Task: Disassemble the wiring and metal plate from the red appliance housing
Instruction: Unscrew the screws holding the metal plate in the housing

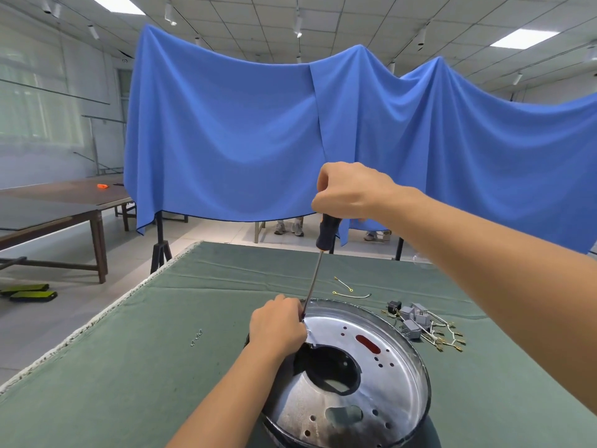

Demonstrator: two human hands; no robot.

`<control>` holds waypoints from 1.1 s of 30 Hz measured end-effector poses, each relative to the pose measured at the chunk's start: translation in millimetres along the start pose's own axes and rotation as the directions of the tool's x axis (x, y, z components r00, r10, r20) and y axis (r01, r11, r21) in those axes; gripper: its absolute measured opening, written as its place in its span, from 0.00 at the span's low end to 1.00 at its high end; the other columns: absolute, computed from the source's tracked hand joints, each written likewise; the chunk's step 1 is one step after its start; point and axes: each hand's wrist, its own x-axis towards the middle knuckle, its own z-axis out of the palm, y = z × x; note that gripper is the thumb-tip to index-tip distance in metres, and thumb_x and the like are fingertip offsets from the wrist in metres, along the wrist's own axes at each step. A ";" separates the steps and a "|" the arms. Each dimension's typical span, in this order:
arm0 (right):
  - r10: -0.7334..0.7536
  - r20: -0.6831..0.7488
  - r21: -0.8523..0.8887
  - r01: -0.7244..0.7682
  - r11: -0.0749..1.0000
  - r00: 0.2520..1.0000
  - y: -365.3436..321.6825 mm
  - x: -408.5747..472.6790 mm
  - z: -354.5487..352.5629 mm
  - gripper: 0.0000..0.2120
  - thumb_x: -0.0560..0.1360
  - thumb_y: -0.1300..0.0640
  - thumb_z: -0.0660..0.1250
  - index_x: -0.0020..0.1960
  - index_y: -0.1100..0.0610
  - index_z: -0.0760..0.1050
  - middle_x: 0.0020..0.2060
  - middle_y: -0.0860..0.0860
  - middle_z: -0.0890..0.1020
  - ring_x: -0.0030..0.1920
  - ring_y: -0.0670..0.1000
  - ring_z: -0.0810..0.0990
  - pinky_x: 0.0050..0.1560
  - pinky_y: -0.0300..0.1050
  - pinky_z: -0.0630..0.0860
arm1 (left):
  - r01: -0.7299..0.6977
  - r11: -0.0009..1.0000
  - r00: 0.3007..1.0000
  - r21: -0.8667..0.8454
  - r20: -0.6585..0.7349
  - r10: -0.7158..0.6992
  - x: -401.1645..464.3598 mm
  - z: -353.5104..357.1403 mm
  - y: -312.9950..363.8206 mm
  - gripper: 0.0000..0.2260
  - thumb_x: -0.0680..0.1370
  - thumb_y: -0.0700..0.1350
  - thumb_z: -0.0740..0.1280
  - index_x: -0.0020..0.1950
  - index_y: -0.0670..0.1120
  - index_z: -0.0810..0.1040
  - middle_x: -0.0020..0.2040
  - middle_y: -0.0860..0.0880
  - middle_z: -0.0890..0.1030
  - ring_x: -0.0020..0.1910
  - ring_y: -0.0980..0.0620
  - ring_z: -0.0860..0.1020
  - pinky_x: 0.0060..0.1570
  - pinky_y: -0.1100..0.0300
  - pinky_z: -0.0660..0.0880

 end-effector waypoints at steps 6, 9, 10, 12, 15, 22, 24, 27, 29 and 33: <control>-0.022 -0.123 -0.083 0.012 0.996 0.992 1.9 2.2 9.9 0.12 0.77 0.48 0.58 0.44 0.57 0.68 0.38 0.53 0.77 0.31 0.51 0.71 0.30 0.43 0.62 | -0.005 1.000 1.000 0.005 -0.001 0.005 -0.7 -0.1 -0.3 0.12 0.75 0.47 0.62 0.57 0.52 0.77 0.57 0.50 0.75 0.55 0.48 0.75 0.50 0.57 0.69; -0.036 -0.026 0.110 0.038 0.993 0.999 0.5 1.0 3.9 0.10 0.73 0.56 0.60 0.53 0.57 0.66 0.40 0.52 0.75 0.34 0.52 0.72 0.35 0.45 0.68 | -0.005 1.000 1.000 0.009 -0.002 0.005 -0.2 0.7 0.1 0.12 0.76 0.47 0.61 0.57 0.52 0.77 0.57 0.50 0.75 0.55 0.48 0.75 0.50 0.57 0.69; -0.041 -0.017 0.095 0.043 0.995 0.999 -0.6 -0.6 2.9 0.11 0.72 0.55 0.61 0.53 0.56 0.66 0.38 0.51 0.75 0.34 0.51 0.72 0.35 0.44 0.67 | -0.003 1.000 1.000 0.011 -0.003 0.003 -0.1 0.8 0.1 0.12 0.76 0.47 0.61 0.57 0.51 0.76 0.57 0.50 0.75 0.55 0.48 0.75 0.50 0.56 0.69; -0.049 -0.081 -0.056 0.044 0.997 0.995 -1.9 -1.2 6.0 0.11 0.73 0.49 0.61 0.48 0.55 0.66 0.35 0.49 0.74 0.32 0.49 0.71 0.31 0.43 0.61 | -0.001 1.000 1.000 0.014 -0.006 0.001 -0.1 1.3 -0.2 0.12 0.75 0.47 0.61 0.57 0.52 0.76 0.57 0.50 0.75 0.55 0.48 0.75 0.50 0.56 0.69; -0.025 -0.149 -0.144 0.003 0.990 0.988 -1.3 -0.7 8.7 0.13 0.77 0.50 0.60 0.38 0.57 0.64 0.32 0.50 0.72 0.31 0.52 0.71 0.29 0.43 0.59 | -0.002 1.000 1.000 0.014 -0.009 0.003 -0.4 1.8 -0.6 0.12 0.75 0.47 0.61 0.57 0.52 0.76 0.57 0.50 0.75 0.54 0.48 0.75 0.49 0.57 0.69; -0.069 -0.007 0.002 0.069 0.998 0.998 2.7 -3.2 4.7 0.12 0.72 0.48 0.63 0.50 0.55 0.66 0.41 0.51 0.77 0.34 0.51 0.73 0.33 0.44 0.66 | -0.001 1.000 1.000 0.016 -0.014 0.001 0.4 1.8 0.0 0.12 0.76 0.46 0.61 0.57 0.51 0.76 0.57 0.50 0.75 0.54 0.48 0.75 0.47 0.58 0.68; -0.084 -0.093 -0.045 0.080 0.996 0.992 1.6 -2.2 8.4 0.13 0.75 0.46 0.62 0.49 0.55 0.68 0.40 0.51 0.79 0.35 0.52 0.76 0.34 0.44 0.69 | -0.001 1.000 1.000 0.015 -0.017 0.001 0.2 1.4 0.2 0.12 0.76 0.46 0.61 0.57 0.51 0.76 0.56 0.50 0.75 0.54 0.48 0.75 0.47 0.58 0.67; -0.056 -0.074 0.080 0.062 0.995 0.996 -0.6 -0.7 10.4 0.08 0.74 0.55 0.59 0.52 0.58 0.67 0.45 0.54 0.77 0.39 0.56 0.77 0.40 0.47 0.73 | -0.006 1.000 1.000 0.013 -0.017 0.007 -0.7 1.2 0.1 0.12 0.76 0.46 0.61 0.57 0.51 0.76 0.56 0.50 0.75 0.54 0.48 0.75 0.47 0.58 0.68; -0.044 -0.055 0.105 0.050 0.993 0.998 -1.0 -1.0 10.0 0.10 0.71 0.56 0.61 0.51 0.56 0.66 0.46 0.52 0.75 0.41 0.55 0.76 0.36 0.46 0.69 | -0.005 1.000 1.000 0.011 -0.017 0.005 -0.7 1.4 -0.1 0.12 0.76 0.46 0.61 0.57 0.51 0.76 0.56 0.50 0.75 0.53 0.48 0.75 0.47 0.57 0.68; -0.037 -0.144 -0.051 0.030 0.998 0.989 0.1 -0.5 12.6 0.15 0.74 0.43 0.60 0.47 0.54 0.67 0.40 0.50 0.79 0.39 0.53 0.77 0.33 0.43 0.63 | -0.002 1.000 1.000 0.012 -0.017 0.002 -0.2 1.3 0.5 0.12 0.76 0.46 0.61 0.57 0.51 0.76 0.56 0.50 0.75 0.54 0.48 0.75 0.47 0.58 0.68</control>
